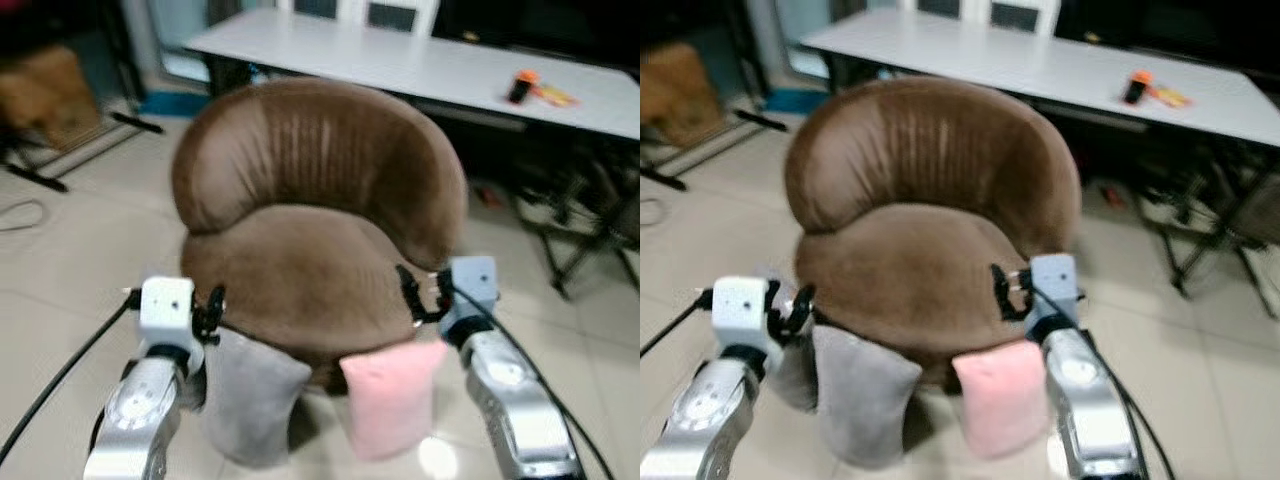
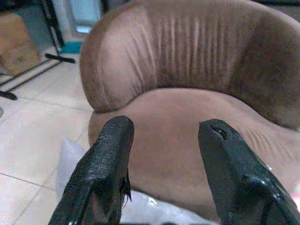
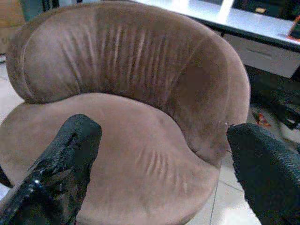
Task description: Move the pillow to the sofa from floor
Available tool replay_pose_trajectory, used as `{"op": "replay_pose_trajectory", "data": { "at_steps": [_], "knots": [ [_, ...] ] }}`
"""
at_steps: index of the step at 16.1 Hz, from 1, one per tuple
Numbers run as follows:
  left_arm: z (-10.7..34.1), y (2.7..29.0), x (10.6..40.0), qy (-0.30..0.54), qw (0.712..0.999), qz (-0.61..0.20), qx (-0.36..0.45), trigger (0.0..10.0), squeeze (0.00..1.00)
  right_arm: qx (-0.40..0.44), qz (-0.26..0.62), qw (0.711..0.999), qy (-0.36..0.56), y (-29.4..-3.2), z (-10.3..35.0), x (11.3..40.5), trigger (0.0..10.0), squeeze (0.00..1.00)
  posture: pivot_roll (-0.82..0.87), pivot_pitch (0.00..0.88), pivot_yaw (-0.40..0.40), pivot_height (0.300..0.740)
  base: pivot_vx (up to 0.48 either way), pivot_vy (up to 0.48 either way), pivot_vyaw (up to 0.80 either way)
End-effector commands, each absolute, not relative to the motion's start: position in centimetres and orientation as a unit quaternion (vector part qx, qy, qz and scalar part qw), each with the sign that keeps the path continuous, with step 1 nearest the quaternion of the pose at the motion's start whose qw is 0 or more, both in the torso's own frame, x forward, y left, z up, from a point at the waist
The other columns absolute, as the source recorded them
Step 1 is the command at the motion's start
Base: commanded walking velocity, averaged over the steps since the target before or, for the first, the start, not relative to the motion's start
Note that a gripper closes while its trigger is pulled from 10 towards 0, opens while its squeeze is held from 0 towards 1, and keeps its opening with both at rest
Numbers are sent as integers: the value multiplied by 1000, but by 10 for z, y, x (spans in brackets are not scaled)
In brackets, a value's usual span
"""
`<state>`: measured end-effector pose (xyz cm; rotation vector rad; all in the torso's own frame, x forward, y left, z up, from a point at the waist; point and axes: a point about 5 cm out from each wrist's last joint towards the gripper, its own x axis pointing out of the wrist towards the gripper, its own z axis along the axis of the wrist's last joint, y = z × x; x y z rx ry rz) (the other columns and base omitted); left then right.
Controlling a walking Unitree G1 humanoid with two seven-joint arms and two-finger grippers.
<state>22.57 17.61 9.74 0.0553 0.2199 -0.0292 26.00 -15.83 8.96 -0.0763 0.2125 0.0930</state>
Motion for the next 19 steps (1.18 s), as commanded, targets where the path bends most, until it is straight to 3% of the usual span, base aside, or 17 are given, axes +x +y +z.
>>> {"op": "replay_pose_trajectory", "data": {
  "at_steps": [1,2,3,4,10,13,19],
  "knots": [
    [98,177,226,109,993,-10,40,10000,0,-43,39,993,100,-160,92,262,10000,1000,-33,0,-59,740,0,0,0],
    [99,177,227,106,994,-7,39,10000,0,-47,36,993,98,-160,93,264,10000,1000,-34,0,-60,740,0,0,0],
    [100,177,229,99,994,-3,43,10000,0,-57,30,994,91,-160,96,268,10000,686,-36,0,-61,740,0,0,0],
    [101,178,230,96,994,-1,44,10000,0,-50,21,997,48,-160,105,272,10000,0,-41,0,-60,740,0,0,0],
    [102,177,231,88,994,-1,59,10000,0,-31,4,999,16,-162,114,274,10000,0,-40,0,-64,740,0,0,0],
    [103,177,232,84,995,4,58,10000,0,4,28,999,25,-161,115,276,10000,0,-38,0,-69,740,0,-310,0],
    [104,179,233,80,995,9,58,10000,0,-24,33,998,47,-160,107,275,10000,0,-34,0,-71,740,0,-402,0]
  ]
}}
